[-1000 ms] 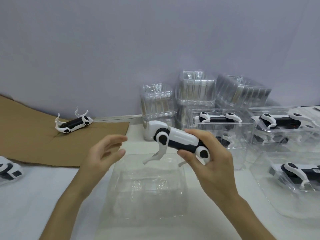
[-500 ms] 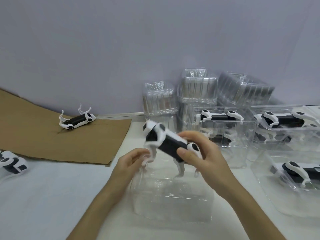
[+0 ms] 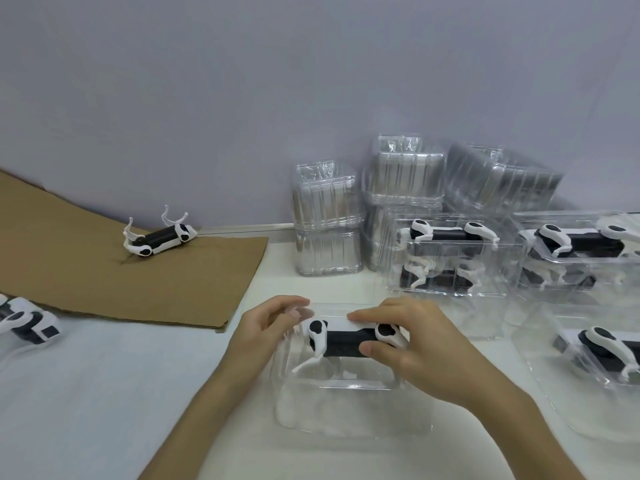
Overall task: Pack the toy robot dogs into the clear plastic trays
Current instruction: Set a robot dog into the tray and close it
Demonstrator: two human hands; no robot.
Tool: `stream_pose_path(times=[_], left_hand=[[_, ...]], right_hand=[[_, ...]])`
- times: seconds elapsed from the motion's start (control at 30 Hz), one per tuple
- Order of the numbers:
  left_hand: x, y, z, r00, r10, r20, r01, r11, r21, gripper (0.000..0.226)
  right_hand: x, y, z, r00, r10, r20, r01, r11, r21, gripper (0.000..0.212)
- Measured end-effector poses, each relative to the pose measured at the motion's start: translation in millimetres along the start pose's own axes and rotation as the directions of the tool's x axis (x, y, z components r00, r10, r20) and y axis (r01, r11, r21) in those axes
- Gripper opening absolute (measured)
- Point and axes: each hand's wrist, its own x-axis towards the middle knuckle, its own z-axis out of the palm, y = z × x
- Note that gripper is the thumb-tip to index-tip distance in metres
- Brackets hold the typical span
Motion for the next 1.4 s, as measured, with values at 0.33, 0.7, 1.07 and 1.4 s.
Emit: stream_pose_path(times=[0.33, 0.7, 1.07, 1.4], left_hand=[[-10, 12, -4, 0.949, -0.239, 0.205, 0.178, 0.944, 0.277, 0.055], [-4, 14, -7, 0.998, -0.032, -0.048, 0.037, 0.995, 0.098, 0.017], [-3, 15, -19, 0.991, 0.136, -0.021, -0.137, 0.989, -0.055, 0.047], [-5, 19, -13, 0.999, 0.033, -0.004, -0.033, 0.972, -0.234, 0.058]], right_hand=[[1, 8, -2, 0.999, -0.039, 0.018, 0.042, 0.986, -0.162, 0.030], [4, -1, -1, 0.947, 0.229, -0.226, -0.133, 0.919, 0.371, 0.066], [7, 17, -11, 0.963, 0.268, -0.008, -0.212, 0.778, 0.592, 0.051], [6, 15, 3, 0.972, 0.233, -0.023, -0.175, 0.788, 0.590, 0.083]])
